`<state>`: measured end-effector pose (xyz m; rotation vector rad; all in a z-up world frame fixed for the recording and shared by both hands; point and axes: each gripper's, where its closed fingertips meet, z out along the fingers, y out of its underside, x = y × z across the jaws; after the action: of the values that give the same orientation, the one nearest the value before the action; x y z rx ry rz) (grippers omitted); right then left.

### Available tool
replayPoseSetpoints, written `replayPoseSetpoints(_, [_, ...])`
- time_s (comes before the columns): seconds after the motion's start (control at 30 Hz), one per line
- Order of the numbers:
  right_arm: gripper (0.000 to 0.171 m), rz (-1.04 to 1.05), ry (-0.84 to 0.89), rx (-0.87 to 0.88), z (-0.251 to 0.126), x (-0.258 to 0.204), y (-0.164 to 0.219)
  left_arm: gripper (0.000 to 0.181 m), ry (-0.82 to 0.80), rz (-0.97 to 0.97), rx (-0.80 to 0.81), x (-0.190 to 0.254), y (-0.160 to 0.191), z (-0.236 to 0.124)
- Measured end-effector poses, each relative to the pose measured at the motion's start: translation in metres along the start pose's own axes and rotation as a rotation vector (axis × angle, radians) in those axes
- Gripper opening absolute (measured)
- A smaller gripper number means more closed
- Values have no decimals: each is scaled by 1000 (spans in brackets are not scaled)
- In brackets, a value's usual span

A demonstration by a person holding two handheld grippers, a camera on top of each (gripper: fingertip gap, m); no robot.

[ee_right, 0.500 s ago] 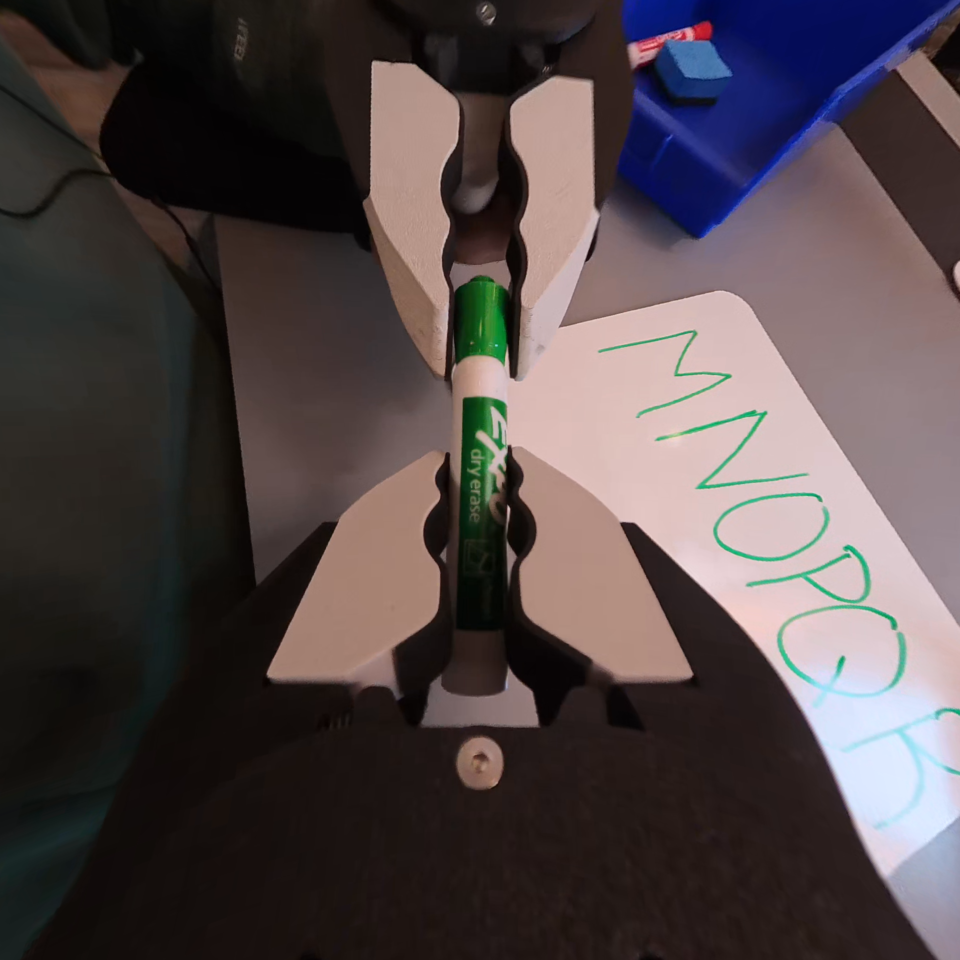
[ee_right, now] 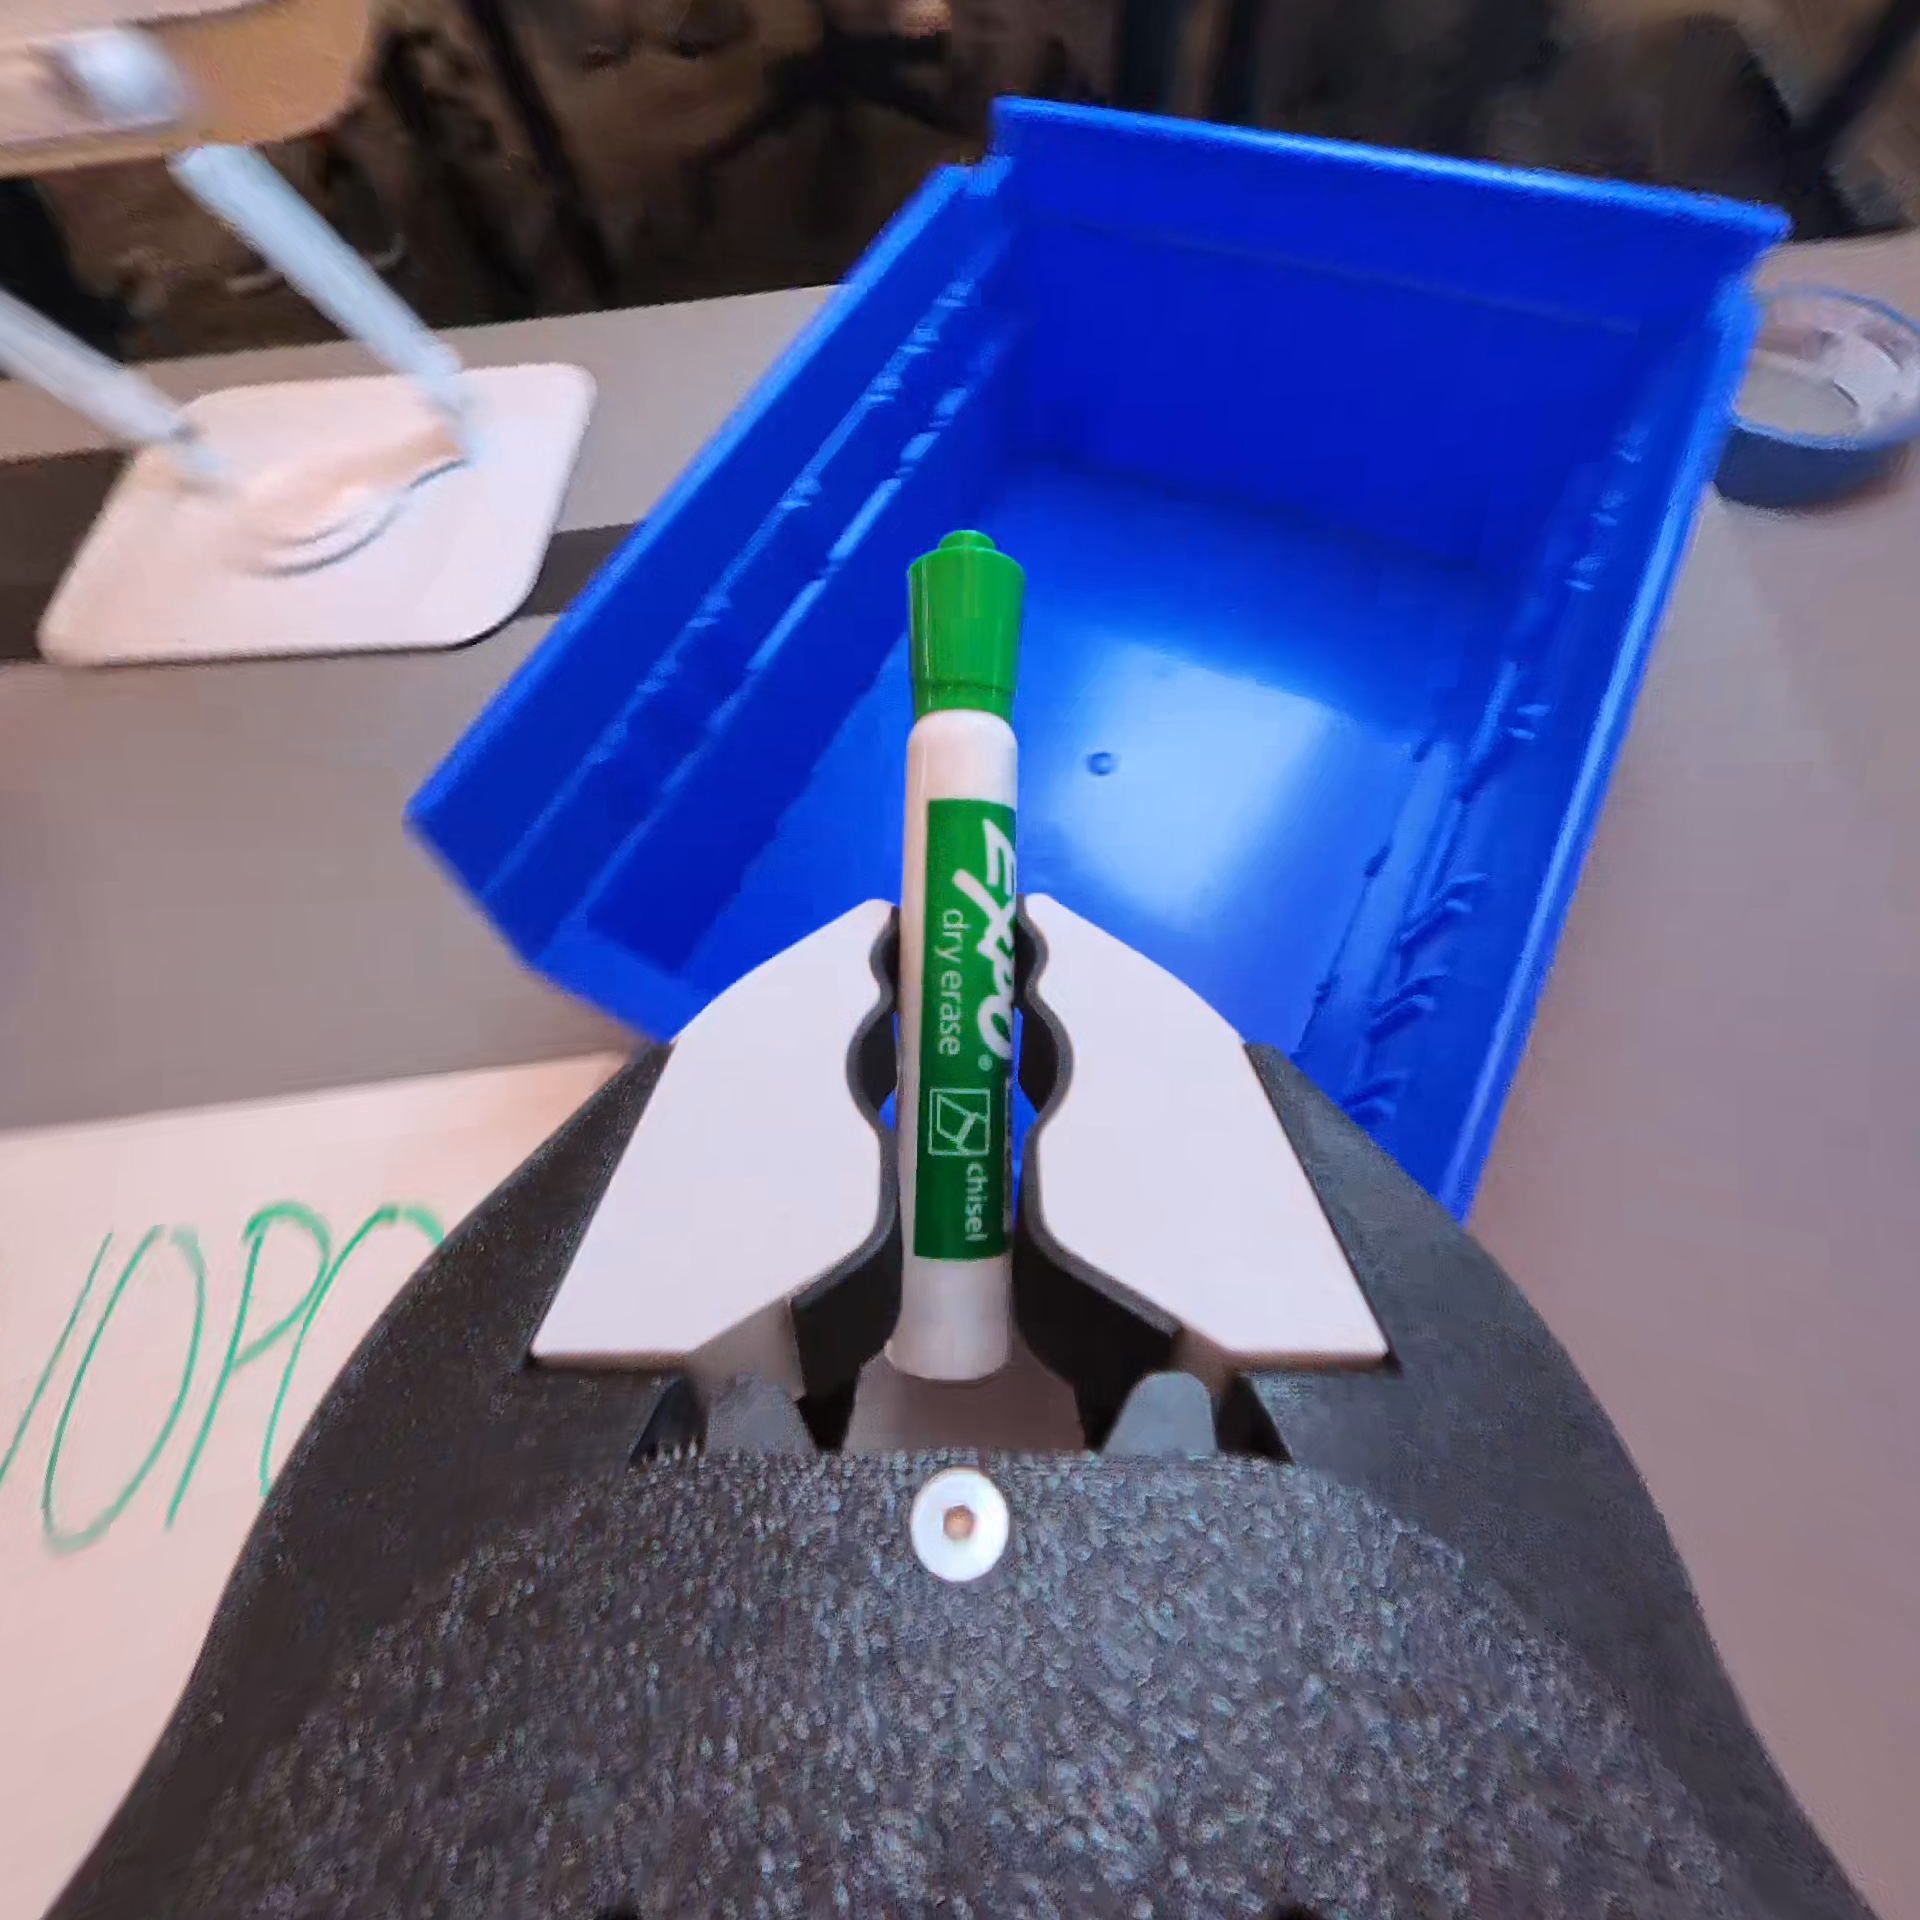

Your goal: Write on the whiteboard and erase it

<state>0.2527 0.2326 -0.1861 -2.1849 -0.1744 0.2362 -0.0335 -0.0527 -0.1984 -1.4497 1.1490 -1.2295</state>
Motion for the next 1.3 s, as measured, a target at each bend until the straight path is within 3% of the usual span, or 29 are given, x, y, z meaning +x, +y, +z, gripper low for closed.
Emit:
replayPoseSetpoints(0.17, [20,126,191,-6,32,41,6,21,10,22,-29,5,5,0])
replayPoseSetpoints(0.33, [39,140,239,10,38,55,14,20,2,0,-36,0,8,0])
replayPoseSetpoints(0.6, [42,-126,93,172,2,15,0,20,-39,-11,-37,-10,7,-2])
replayPoseSetpoints(0.87, [47,-342,-168,192,-34,-55,38,24,-183,-2,-29,-34,-9,-19])
replayPoseSetpoints(1.0, [49,-399,-241,202,-38,-71,55,25,-351,77,-21,-63,-50,-54])
replayPoseSetpoints(1.13, [44,-383,-350,259,-36,-87,57,30,-563,100,-33,-95,-98,-120])
replayPoseSetpoints(1.3, [45,-350,-479,308,-39,-109,60,35,-783,22,-230,-138,-105,-202])
